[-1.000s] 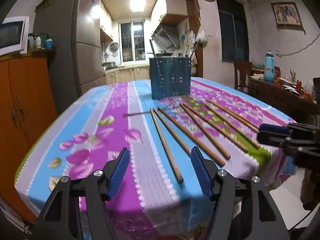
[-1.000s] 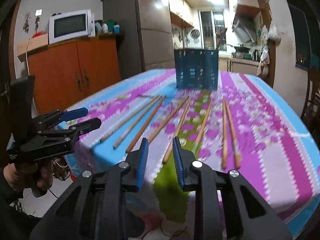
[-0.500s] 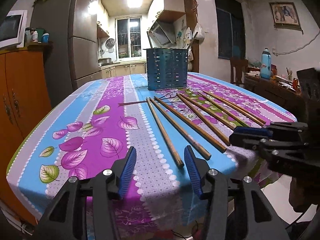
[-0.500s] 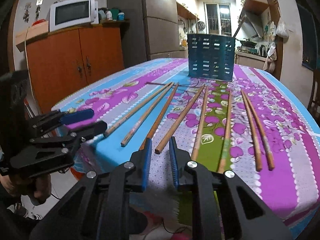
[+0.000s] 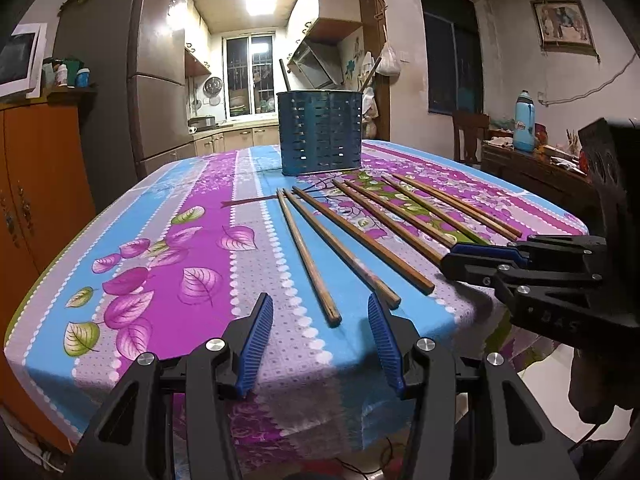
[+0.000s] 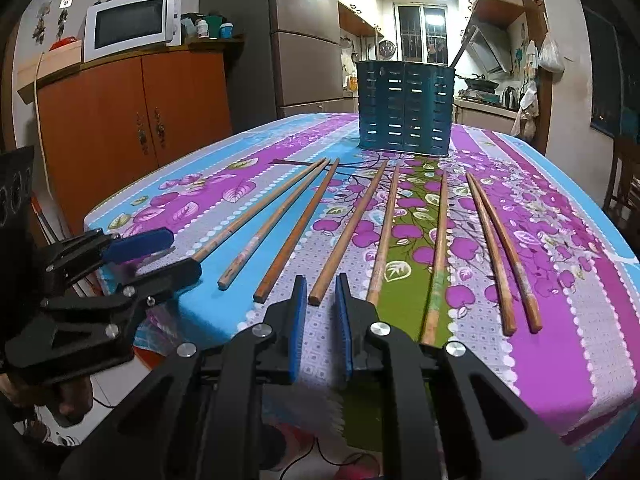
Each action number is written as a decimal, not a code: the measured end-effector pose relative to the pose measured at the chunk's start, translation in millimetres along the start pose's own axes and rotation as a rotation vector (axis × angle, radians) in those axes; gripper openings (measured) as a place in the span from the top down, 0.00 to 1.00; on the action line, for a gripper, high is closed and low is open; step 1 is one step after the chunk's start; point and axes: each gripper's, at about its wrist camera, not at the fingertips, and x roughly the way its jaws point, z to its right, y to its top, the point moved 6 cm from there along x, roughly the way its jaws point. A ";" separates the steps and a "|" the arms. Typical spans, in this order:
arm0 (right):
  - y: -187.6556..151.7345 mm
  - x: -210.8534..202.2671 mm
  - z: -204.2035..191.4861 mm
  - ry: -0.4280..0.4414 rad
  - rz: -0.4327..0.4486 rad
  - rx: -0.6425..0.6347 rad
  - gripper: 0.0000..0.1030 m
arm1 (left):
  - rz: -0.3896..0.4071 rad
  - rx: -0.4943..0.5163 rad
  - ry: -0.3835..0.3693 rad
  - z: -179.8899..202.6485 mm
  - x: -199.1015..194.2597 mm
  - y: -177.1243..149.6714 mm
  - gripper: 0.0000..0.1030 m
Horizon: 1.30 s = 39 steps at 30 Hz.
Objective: Organize utensils
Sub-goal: 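Grasp another chopstick with the left tool while the right tool grasps one, then carry both chopsticks to the blue holder and lower them inside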
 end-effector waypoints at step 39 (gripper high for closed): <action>22.3 -38.5 1.4 -0.069 0.166 -0.032 0.95 | 0.171 -0.026 0.098 -5.7 -27.6 29.4 0.93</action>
